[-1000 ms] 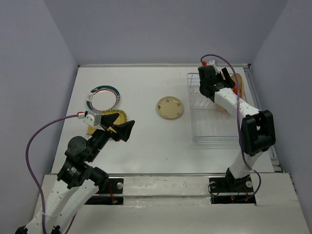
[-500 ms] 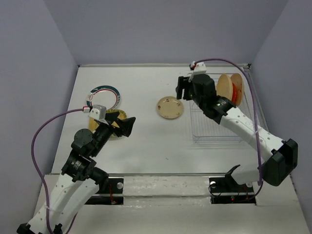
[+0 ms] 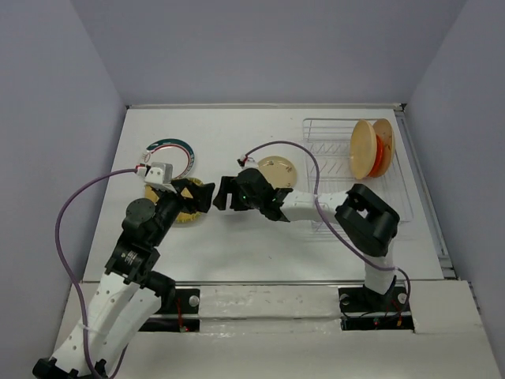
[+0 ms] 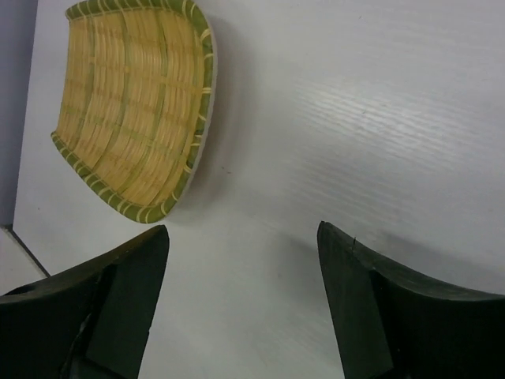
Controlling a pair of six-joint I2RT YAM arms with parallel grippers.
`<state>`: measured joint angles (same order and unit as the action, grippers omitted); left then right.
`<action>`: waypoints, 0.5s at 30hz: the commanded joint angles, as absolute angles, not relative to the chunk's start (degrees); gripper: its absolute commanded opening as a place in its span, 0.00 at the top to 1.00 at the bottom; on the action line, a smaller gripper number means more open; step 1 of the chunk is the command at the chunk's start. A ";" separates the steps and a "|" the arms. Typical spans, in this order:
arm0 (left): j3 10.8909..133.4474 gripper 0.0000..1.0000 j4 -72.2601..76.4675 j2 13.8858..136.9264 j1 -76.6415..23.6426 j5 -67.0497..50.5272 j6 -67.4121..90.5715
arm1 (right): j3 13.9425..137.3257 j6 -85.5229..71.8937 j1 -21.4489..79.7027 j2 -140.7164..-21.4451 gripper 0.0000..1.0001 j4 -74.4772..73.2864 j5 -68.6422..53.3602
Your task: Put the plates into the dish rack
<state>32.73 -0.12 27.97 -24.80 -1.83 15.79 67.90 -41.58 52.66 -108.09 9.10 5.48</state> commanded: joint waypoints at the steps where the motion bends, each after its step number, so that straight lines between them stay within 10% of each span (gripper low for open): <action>1: 35.07 0.01 2.81 28.65 -23.03 -2.90 16.26 | 73.65 -51.14 54.23 -112.58 0.16 16.17 7.12; 15: 34.63 0.01 3.78 26.37 -22.94 -6.76 16.96 | 76.99 -65.38 54.23 -128.05 0.34 31.99 0.88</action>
<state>32.73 0.47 27.75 -22.74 -4.62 16.47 75.48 -59.18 54.08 -124.38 21.96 2.85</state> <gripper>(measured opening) 0.990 0.695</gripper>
